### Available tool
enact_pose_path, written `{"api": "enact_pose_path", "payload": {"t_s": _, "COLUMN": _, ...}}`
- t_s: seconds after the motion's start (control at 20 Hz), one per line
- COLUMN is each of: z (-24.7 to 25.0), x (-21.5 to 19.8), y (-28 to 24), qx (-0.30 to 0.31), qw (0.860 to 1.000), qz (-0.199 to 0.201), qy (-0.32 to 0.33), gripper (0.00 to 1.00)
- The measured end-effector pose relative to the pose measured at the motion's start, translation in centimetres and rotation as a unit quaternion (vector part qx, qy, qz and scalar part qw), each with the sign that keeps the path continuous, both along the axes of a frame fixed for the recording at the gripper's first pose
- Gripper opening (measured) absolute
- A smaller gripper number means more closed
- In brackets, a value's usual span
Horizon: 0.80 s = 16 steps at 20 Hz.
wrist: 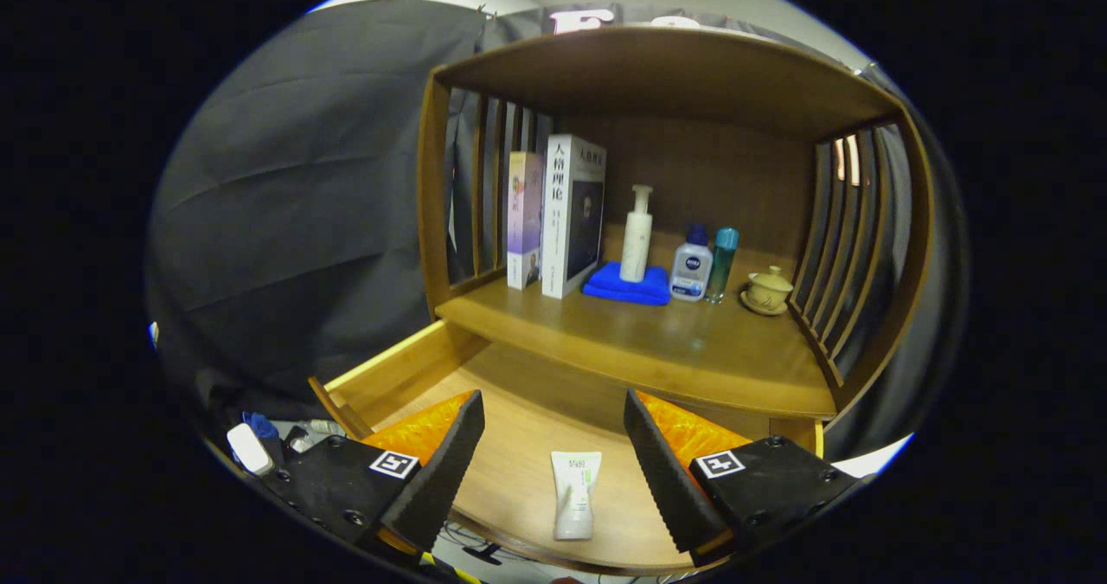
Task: Pull open the drawer, take out the items inside it, and place them on the countertop above the cabinet.
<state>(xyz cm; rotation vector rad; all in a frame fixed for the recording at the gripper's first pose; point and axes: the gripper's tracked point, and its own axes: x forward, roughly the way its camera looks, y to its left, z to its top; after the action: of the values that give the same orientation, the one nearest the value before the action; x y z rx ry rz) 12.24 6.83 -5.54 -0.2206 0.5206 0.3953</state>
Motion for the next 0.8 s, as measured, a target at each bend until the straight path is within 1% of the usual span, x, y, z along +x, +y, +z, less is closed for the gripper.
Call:
{"api": "enact_pose_path", "payload": {"t_s": 0.15, "z": -2.9, "x": 1.0, "y": -0.2, "qx": -0.005, "qw": 0.998, "qz": 0.000, "qy": 0.069, "gripper": 1.00}}
{"api": "enact_pose_path", "payload": {"t_s": 0.3, "z": -6.3, "x": 1.1, "y": -0.7, "qx": -0.032, "qw": 0.991, "qz": 0.003, "qy": 0.127, "gripper": 1.00}}
{"api": "enact_pose_path", "payload": {"t_s": 0.45, "z": -8.8, "x": 0.5, "y": -0.8, "qx": -0.045, "qw": 0.980, "qz": 0.009, "qy": 0.193, "gripper": 1.00}}
{"api": "enact_pose_path", "payload": {"t_s": 0.5, "z": -9.6, "x": 0.4, "y": -0.9, "qx": -0.050, "qw": 0.977, "qz": 0.011, "qy": 0.208, "gripper": 1.00}}
{"api": "enact_pose_path", "payload": {"t_s": 0.6, "z": -11.0, "x": 0.5, "y": -1.7, "qx": -0.065, "qw": 0.970, "qz": 0.002, "qy": 0.235, "gripper": 1.00}}
{"api": "enact_pose_path", "payload": {"t_s": 0.8, "z": -13.1, "x": 0.0, "y": -2.4, "qx": -0.084, "qw": 0.955, "qz": 0.003, "qy": 0.283, "gripper": 0.99}}
